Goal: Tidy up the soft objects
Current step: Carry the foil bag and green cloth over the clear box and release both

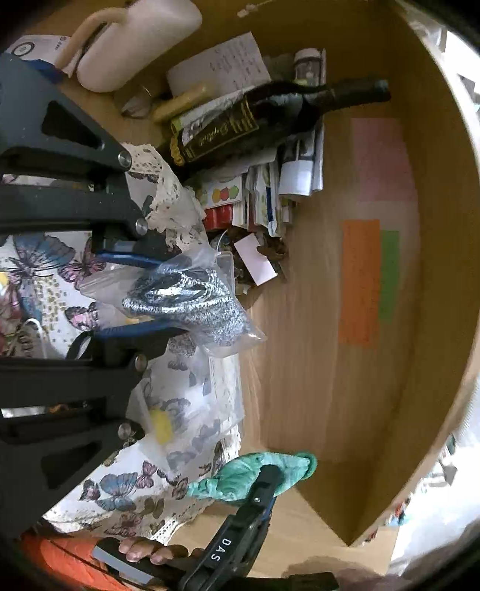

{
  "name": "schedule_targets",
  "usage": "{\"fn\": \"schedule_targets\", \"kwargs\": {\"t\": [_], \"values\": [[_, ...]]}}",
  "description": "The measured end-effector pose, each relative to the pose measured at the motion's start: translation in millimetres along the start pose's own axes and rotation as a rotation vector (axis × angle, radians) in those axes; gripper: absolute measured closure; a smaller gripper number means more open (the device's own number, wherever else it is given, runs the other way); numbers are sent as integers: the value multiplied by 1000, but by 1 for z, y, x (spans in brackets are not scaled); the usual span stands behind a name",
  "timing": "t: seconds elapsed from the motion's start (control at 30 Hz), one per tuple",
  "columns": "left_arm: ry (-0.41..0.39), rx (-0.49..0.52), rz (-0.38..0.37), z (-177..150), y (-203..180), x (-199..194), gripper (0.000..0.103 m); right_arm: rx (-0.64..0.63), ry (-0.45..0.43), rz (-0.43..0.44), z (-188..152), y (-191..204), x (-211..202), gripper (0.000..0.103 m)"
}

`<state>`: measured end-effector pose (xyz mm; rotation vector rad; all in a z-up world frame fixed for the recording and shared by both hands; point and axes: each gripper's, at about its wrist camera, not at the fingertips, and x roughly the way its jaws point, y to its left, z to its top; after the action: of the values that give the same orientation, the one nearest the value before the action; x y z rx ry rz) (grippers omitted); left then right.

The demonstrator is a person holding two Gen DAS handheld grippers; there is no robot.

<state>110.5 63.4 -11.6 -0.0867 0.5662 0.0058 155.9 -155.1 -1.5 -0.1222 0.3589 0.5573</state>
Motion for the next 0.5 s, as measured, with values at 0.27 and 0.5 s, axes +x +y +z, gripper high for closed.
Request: {"fn": "schedule_targets", "kwargs": {"t": [0.27,0.5], "values": [[149,-4,-11,-13,4,57,77,-40,92,33,-3,10,55,89],[184,26,-8,-19,-3,79,77,-72,274,41,-29,12,115,89]]}}
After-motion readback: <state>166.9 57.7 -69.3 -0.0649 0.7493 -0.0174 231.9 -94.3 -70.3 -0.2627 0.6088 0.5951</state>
